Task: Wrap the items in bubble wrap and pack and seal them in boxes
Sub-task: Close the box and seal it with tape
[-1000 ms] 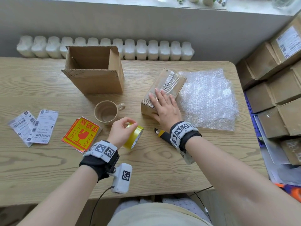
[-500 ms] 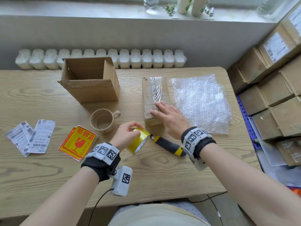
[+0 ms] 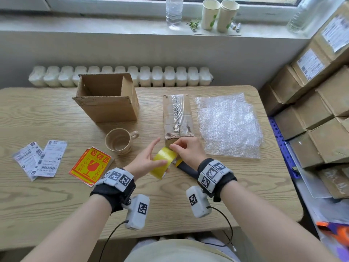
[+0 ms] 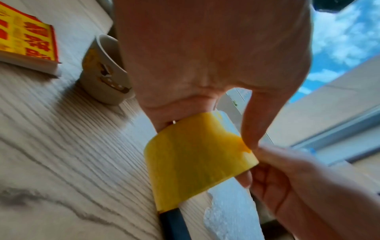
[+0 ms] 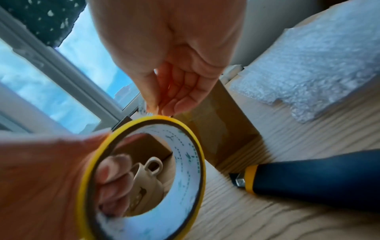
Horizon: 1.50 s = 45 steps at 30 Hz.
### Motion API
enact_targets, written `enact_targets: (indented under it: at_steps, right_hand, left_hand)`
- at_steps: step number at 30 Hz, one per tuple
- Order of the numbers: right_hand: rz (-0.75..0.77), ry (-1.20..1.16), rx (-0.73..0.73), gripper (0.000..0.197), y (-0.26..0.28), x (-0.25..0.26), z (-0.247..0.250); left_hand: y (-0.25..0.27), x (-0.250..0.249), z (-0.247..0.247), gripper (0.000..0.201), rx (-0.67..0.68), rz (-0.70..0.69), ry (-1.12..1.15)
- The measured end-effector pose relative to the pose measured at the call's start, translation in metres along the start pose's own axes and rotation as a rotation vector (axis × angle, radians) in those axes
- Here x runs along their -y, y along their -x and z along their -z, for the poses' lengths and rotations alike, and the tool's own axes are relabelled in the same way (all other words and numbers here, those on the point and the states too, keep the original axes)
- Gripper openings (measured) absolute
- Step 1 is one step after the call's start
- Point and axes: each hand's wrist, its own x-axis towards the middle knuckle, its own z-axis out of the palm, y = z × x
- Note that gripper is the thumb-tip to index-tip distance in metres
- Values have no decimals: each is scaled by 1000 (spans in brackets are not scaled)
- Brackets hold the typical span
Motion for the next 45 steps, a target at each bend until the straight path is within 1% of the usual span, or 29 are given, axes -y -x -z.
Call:
enact_targets:
  at_steps: [1, 2, 4, 5, 6, 7, 9, 10, 11, 13, 15, 16, 17, 19, 21, 23, 26, 29, 32, 35, 40, 43, 45]
  right_hand:
    - [-41, -47, -16, 13, 1, -2, 2]
    - [-79, -92, -28, 16, 2, -3, 5]
    - [-136, -218, -10, 11, 6, -2, 11]
    - [-158, -310, 1, 8, 9, 1, 13]
    - [-176, -392, -8, 9, 12, 2, 16]
    - [-183, -452, -32, 12, 15, 3, 21]
    - [-183, -486, -76, 12, 12, 2, 32]
    - [-176, -486, -86, 10, 11, 3, 37]
    - [-177, -491, -103, 11, 11, 3, 42]
    - [-220, -535, -166, 13, 8, 1, 51]
    - [-255, -583, -226, 15, 7, -2, 61]
    - [-264, -597, -247, 15, 7, -4, 65]
    - [-273, -610, -263, 14, 8, -6, 69]
    - [-280, -628, -281, 12, 8, -9, 77]
    - [-291, -647, -292, 12, 6, -11, 81]
    - [-344, -669, -280, 13, 3, -13, 80]
    - [-423, -660, -262, 17, -3, -13, 72]
    - [-479, -653, -315, 17, -13, -16, 64]
    - [-511, -629, -328, 17, -21, -19, 63]
    - [-540, -623, -310, 18, -25, -21, 64]
    - [-560, -611, -307, 17, -26, -26, 60]
    - [-589, -589, -305, 20, -26, -28, 57]
    - [-628, -583, -293, 25, -28, -29, 55]
  left_hand:
    - [1, 1, 2, 70, 5, 15, -12]
    - [3, 1, 5, 67, 32, 21, -17]
    - [5, -1, 11, 40, 87, 9, -50]
    - [7, -4, 14, 31, 82, 5, -101]
    - [7, -5, 17, 28, 58, -1, -170]
    - [7, -6, 21, 32, 17, -2, -270]
    - [5, -7, 30, 44, -109, 14, -476]
    - [3, -9, 33, 46, -167, 12, -517]
    - [2, -15, 34, 45, -198, -13, -528]
    - [-2, -29, 34, 44, -183, -79, -522]
    - [-8, -42, 32, 40, -161, -120, -510]
    - [-13, -45, 33, 40, -173, -133, -542]
    - [-17, -45, 34, 42, -203, -141, -619]
    - [-23, -47, 34, 44, -279, -108, -809]
    - [-30, -53, 31, 42, -297, -91, -893]
    - [-39, -59, 33, 40, -300, -77, -926]
    - [-46, -65, 39, 37, -322, -19, -971]
    - [-49, -64, 42, 33, -328, 20, -970]
    - [-53, -61, 40, 32, -315, 26, -966]
    - [-56, -58, 40, 32, -309, 37, -951]
    - [-55, -53, 41, 34, -303, 56, -965]
    - [-56, -50, 39, 37, -303, 87, -984]
    - [-57, -48, 35, 34, -296, 111, -992]
